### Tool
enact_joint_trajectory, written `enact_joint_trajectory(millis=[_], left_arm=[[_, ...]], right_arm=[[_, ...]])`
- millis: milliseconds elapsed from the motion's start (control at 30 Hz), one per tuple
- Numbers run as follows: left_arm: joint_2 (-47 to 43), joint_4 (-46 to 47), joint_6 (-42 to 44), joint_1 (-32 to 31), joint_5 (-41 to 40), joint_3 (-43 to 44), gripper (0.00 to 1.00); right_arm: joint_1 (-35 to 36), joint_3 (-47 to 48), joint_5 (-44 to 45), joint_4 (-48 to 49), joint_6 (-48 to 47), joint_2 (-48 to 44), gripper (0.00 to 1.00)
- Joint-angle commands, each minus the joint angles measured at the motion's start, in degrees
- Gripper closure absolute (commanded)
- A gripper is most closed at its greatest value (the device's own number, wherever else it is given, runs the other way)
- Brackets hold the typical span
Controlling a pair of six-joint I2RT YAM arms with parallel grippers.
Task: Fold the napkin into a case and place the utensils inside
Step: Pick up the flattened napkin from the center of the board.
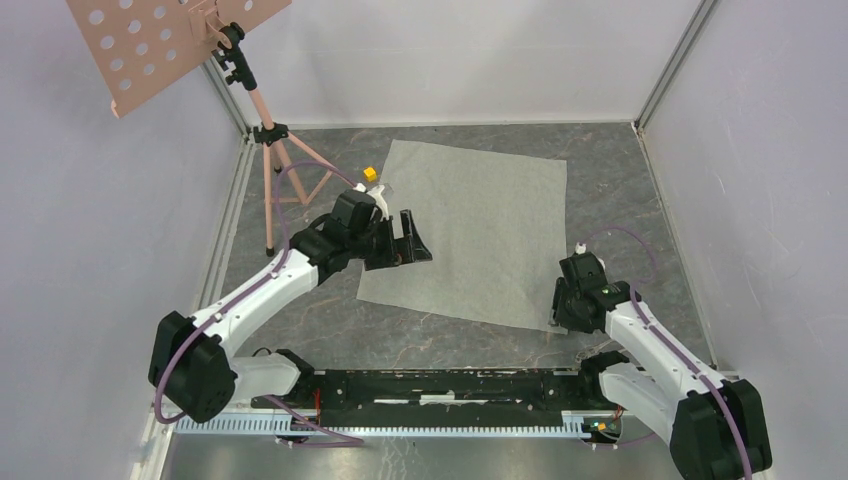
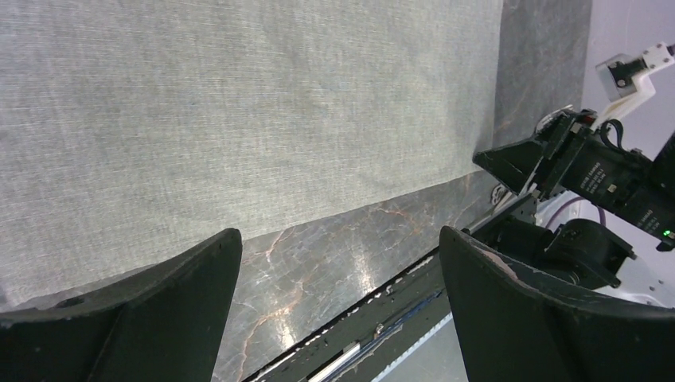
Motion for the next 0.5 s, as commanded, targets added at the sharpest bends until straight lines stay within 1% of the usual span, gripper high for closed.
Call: enact_joint_trajectory(millis=[0,67,133,233,333,367,467], left_arm=[[-2.6,0.8,1.5,1.0,-2.4,-0.5,0.0],[-3.2,0.9,1.4,1.1,-2.9,-0.9,0.0],[-3.7,0.6,0.9,1.3,-3.6,-1.2,0.0],[-4.4,-0.6,0.0,1.5,-5.4,-1.6,0.0],[-5.7,-0.6,-0.8,1.8,-6.6,-2.6,0.0],[-6.1,-0.6,-0.9,1.9,-6.9,-2.8,0.0],[-6.5,-1.3,-1.3,2.1,-7.9,-3.2,0.0]], right_arm=[[0.2,-2.9,3.3,0.9,2.0,0.7,0.51],[0.2,-3.7,3.3,0.9,2.2,0.2,0.54],[0.2,-4.3,3.0,0.9,2.7,-0.4,0.61],[0.2,-5.1,3.3,0.9,3.9,-2.4,0.75],[0.3,-5.5,4.1,0.9,4.8,-4.2,0.83],[0.2,-5.3,4.3,0.8,4.8,-4.6,0.88],[0.2,-3.9,6.0,-0.7,4.6,-4.8,0.98]])
